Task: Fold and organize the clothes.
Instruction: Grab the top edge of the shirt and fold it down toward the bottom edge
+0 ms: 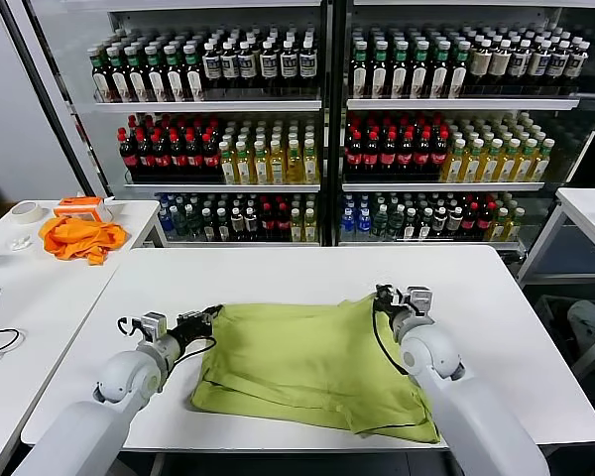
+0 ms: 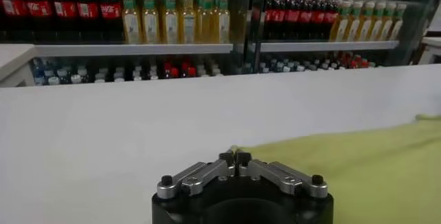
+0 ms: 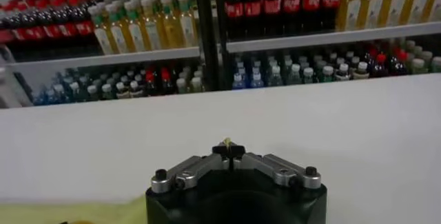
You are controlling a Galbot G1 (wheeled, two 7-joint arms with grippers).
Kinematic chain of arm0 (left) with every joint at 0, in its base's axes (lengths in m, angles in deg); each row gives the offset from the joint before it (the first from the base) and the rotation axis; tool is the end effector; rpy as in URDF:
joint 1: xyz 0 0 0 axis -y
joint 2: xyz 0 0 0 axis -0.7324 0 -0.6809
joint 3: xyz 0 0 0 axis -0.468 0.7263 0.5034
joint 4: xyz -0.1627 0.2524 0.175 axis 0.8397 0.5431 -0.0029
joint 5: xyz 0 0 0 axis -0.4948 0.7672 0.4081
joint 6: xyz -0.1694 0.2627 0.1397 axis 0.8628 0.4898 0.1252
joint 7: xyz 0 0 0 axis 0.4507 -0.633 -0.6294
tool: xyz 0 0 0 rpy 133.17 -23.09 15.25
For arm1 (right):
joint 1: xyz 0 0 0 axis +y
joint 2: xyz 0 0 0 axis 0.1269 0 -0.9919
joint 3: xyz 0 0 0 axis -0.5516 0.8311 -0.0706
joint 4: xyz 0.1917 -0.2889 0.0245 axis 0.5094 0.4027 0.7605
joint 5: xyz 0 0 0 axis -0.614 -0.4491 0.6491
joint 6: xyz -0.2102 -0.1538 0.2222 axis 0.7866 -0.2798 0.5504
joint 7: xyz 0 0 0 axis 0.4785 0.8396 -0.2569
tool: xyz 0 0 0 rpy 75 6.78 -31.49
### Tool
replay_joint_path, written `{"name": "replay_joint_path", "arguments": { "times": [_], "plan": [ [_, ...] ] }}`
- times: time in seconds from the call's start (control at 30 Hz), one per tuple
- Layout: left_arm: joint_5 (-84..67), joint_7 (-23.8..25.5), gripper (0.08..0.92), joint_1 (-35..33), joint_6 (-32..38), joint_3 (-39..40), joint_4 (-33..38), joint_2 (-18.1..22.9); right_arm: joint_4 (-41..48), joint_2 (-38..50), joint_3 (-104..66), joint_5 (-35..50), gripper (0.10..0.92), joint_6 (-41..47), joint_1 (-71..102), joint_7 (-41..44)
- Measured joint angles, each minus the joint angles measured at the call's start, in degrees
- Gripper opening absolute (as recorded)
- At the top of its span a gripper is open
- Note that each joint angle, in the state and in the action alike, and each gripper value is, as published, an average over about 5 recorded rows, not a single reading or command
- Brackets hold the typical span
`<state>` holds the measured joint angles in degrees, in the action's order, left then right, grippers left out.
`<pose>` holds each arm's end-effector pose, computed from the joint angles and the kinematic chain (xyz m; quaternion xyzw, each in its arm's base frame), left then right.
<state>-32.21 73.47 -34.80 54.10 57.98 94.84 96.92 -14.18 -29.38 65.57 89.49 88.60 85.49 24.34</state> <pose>0.3683 0.1165 -0.3069 -0.1717 -0.9590 0.0058 0.2256 0.3712 -0.0185 -0.2457 0.0483 -0.9733 -0.0336 0.2218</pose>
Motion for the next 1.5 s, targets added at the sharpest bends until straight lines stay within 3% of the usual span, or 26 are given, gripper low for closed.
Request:
{"name": "replay_joint_path", "arguments": {
  "times": [0.67, 1.5],
  "plan": [
    [-1.5, 0.6, 0.084, -13.4, 0.9, -6.7, 13.0, -4.7, -16.5, 3.3, -5.5, -4.3, 0.106, -1.2, 19.4, 1.9],
    [0.2, 0.1, 0.104, -21.7, 0.0, -8.8, 19.0, -4.8, -17.5, 4.3, -7.2, -9.4, 0.133, -2.2, 26.7, 3.7]
  ]
}}
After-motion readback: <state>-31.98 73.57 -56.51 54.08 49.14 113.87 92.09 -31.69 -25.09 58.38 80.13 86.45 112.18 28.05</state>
